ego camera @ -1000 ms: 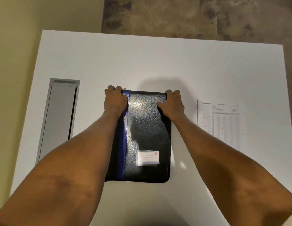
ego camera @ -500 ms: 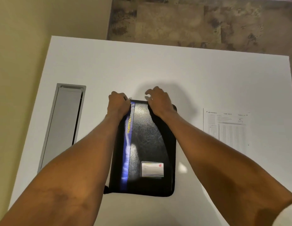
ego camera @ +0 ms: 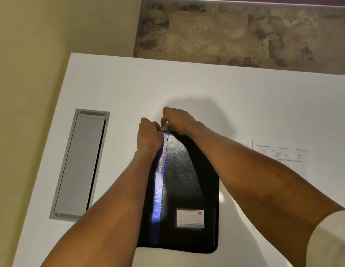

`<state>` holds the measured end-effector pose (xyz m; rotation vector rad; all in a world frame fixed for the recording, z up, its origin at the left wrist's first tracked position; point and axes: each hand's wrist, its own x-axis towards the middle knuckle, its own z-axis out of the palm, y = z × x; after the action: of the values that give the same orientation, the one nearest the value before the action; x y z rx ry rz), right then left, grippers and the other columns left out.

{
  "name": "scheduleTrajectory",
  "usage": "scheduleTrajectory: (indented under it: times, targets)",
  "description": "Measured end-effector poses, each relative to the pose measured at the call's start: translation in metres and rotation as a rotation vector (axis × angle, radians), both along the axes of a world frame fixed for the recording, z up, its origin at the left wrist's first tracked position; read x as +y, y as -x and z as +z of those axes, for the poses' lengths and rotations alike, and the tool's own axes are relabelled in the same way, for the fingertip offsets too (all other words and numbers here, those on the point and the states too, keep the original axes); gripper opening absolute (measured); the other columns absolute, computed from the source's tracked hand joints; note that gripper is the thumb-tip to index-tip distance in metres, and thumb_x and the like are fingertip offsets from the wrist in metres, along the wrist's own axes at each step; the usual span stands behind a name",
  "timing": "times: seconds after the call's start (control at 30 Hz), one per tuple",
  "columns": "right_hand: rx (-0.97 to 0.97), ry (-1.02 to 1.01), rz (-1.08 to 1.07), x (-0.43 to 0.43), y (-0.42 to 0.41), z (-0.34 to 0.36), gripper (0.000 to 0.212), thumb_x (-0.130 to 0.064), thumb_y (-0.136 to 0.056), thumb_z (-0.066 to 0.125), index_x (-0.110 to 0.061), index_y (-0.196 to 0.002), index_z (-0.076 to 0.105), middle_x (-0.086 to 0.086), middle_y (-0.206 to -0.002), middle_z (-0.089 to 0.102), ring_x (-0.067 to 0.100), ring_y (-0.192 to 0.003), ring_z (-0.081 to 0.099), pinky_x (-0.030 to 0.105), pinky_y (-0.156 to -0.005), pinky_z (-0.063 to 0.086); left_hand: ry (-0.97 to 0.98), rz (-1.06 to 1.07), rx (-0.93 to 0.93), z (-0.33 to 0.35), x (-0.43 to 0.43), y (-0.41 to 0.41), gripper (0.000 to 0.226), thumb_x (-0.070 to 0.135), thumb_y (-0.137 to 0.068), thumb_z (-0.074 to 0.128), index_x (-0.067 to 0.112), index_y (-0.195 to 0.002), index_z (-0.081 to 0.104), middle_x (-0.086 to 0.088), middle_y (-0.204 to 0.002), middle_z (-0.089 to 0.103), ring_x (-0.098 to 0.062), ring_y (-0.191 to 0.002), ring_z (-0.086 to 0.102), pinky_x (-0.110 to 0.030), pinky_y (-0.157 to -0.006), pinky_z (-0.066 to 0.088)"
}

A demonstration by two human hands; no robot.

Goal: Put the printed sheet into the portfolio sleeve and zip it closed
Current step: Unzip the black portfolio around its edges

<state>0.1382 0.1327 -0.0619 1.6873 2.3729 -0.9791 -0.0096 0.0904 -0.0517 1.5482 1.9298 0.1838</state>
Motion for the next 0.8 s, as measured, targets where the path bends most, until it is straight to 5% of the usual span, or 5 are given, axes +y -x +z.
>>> scheduleTrajectory:
  times: [0.07,0.2,0.33,0.57,0.8]
  targets:
    - [0.004,0.015,0.026,0.001,0.0,0.003,0.005,-0.019,-0.088,0.069,-0.017,-0.093,0.068,0.004,-0.107,0.064,0.03,-0.092,0.063,0.045,-0.084,0.052,0.024,0.002,-0.004,-0.001,-0.001,-0.003,0.025,0.013,-0.093,0.063,0.002,-0.115,0.06,0.003,-0.094,0.051,-0.031,-0.098,0.065,-0.034,-0.076,0.045]
    - [-0.008,-0.056,0.089,-0.002,-0.003,0.003,0.011,-0.025,-0.095,0.065,-0.018,-0.099,0.073,0.004,-0.113,0.062,0.03,-0.094,0.063,0.043,-0.085,0.051,0.069,-0.041,0.074,0.002,-0.001,-0.008,0.021,0.016,-0.1,0.059,0.0,-0.111,0.065,-0.015,-0.125,0.045,-0.039,-0.103,0.064,-0.048,-0.086,0.055]
    - [-0.022,-0.189,0.159,-0.008,-0.009,-0.002,0.018,-0.026,-0.099,0.057,-0.019,-0.097,0.073,0.002,-0.108,0.061,0.026,-0.089,0.062,0.035,-0.077,0.042,0.034,-0.012,0.012,-0.001,-0.003,-0.004,0.019,0.017,-0.096,0.063,-0.001,-0.102,0.064,-0.019,-0.122,0.052,-0.041,-0.099,0.065,-0.053,-0.088,0.057]
    - [-0.043,-0.26,0.21,-0.016,-0.023,-0.004,0.015,-0.022,-0.098,0.056,-0.019,-0.092,0.07,0.0,-0.103,0.061,0.026,-0.087,0.06,0.041,-0.081,0.047,-0.017,-0.01,-0.051,0.002,-0.006,-0.005,0.011,0.015,-0.094,0.064,0.004,-0.093,0.061,-0.013,-0.115,0.054,-0.033,-0.088,0.062,-0.043,-0.081,0.055]
    - [0.047,-0.173,0.096,-0.024,-0.041,0.0,0.011,-0.025,-0.096,0.065,-0.021,-0.093,0.075,-0.002,-0.111,0.063,0.023,-0.083,0.062,0.029,-0.072,0.032,0.008,-0.039,-0.028,0.001,-0.006,-0.008,0.009,0.012,-0.097,0.058,0.003,-0.096,0.06,-0.01,-0.116,0.05,-0.03,-0.087,0.058,-0.041,-0.083,0.053]
